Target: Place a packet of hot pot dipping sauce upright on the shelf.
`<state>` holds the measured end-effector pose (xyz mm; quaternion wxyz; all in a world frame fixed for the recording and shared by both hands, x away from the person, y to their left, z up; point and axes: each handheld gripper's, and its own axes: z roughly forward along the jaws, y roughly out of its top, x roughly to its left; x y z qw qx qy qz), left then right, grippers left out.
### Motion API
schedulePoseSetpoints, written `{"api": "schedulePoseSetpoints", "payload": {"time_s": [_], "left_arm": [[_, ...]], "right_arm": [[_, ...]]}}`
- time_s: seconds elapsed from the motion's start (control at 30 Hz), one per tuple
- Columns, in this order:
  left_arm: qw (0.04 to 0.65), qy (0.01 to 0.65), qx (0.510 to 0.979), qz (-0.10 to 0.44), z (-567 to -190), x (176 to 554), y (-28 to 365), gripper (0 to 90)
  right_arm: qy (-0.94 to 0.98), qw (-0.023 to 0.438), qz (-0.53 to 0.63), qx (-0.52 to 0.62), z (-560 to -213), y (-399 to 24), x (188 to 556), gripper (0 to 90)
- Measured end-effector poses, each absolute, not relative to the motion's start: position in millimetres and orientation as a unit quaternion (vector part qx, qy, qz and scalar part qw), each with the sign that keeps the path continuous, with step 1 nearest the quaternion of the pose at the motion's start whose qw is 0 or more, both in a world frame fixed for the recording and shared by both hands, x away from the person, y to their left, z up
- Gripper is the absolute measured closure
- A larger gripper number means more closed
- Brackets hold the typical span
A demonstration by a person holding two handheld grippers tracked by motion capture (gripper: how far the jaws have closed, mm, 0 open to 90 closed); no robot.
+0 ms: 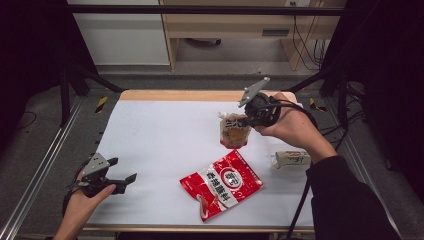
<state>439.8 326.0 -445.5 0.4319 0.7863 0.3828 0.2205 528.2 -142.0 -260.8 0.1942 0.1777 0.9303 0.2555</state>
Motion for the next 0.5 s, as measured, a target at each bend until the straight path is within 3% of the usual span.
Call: {"api": "schedulePoseSetpoints", "payload": {"time_s": [0.5], "left_arm": [[0.416,0.345,0.811,0.225,-447,435,314,5.2]], "right_arm": [[0.922,0.201,0.276,0.183,-247,-200,536,88.5]]}}
